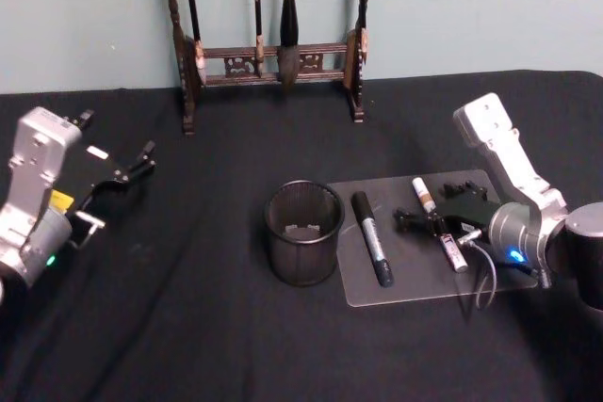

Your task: Pick up the water-based marker from the table and place it into the pen holder.

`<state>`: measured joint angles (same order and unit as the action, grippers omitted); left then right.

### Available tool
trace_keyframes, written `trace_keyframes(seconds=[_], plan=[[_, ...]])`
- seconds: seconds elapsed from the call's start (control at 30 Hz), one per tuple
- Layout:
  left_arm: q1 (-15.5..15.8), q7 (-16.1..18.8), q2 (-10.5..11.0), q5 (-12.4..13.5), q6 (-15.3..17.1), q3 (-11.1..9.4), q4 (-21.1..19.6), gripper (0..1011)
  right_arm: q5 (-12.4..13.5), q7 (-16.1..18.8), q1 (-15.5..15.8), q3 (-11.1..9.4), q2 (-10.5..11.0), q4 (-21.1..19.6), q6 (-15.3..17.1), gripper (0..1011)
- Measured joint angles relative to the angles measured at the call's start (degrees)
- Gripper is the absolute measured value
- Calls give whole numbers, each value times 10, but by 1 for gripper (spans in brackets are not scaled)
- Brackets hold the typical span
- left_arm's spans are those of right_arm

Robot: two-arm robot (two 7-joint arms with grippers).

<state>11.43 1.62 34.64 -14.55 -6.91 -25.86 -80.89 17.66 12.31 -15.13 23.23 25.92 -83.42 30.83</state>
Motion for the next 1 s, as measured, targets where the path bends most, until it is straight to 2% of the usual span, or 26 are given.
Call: trace_keyframes(seconds=[1.0], plan=[[0,0,0,0,0,0,0,1001,-21,25,15,-36,-20,-3,1,1002]])
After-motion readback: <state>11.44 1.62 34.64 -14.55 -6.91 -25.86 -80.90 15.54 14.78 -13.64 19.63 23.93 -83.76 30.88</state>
